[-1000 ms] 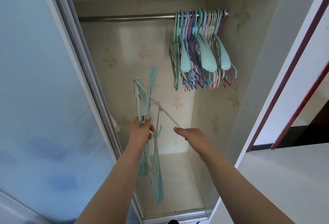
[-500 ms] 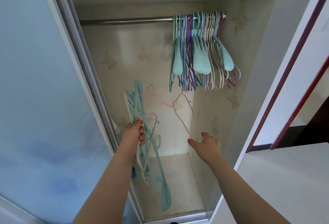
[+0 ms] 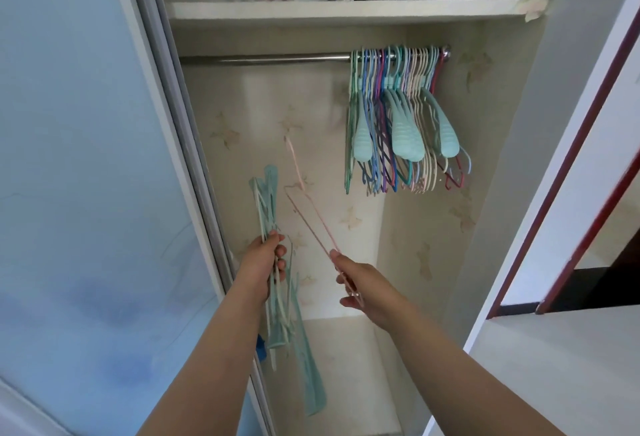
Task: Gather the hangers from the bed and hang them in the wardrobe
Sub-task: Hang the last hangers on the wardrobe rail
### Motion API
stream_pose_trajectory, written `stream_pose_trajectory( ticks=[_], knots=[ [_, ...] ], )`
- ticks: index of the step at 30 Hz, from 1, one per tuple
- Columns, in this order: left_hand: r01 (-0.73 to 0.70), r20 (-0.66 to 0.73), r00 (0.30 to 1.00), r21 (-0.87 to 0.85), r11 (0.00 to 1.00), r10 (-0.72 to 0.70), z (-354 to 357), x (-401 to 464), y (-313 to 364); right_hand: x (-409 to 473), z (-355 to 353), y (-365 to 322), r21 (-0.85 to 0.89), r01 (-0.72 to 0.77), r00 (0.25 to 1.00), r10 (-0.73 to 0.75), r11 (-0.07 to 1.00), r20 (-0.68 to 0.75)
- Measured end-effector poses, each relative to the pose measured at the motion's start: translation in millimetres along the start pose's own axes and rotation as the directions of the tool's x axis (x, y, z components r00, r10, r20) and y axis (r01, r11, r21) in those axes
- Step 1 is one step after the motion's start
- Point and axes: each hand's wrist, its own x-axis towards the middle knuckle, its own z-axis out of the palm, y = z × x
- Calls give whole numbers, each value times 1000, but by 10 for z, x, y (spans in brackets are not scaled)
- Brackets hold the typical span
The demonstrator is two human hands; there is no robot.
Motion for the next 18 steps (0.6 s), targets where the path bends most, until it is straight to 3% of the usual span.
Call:
stream_pose_trajectory(
  ticks=[6,12,18],
  knots=[
    [-74,28,997,6,997,74,83,42,355,255,101,-824,183,114,993,-114,976,-9],
    [-139,69,988,12,990,138,118,42,538,504,93,-1507,91,244,958,-225,966,-177],
    [-172,93,981,26,985,169,119,-6,596,645,9,-1835,122,204,967,-180,971,-180]
  ],
)
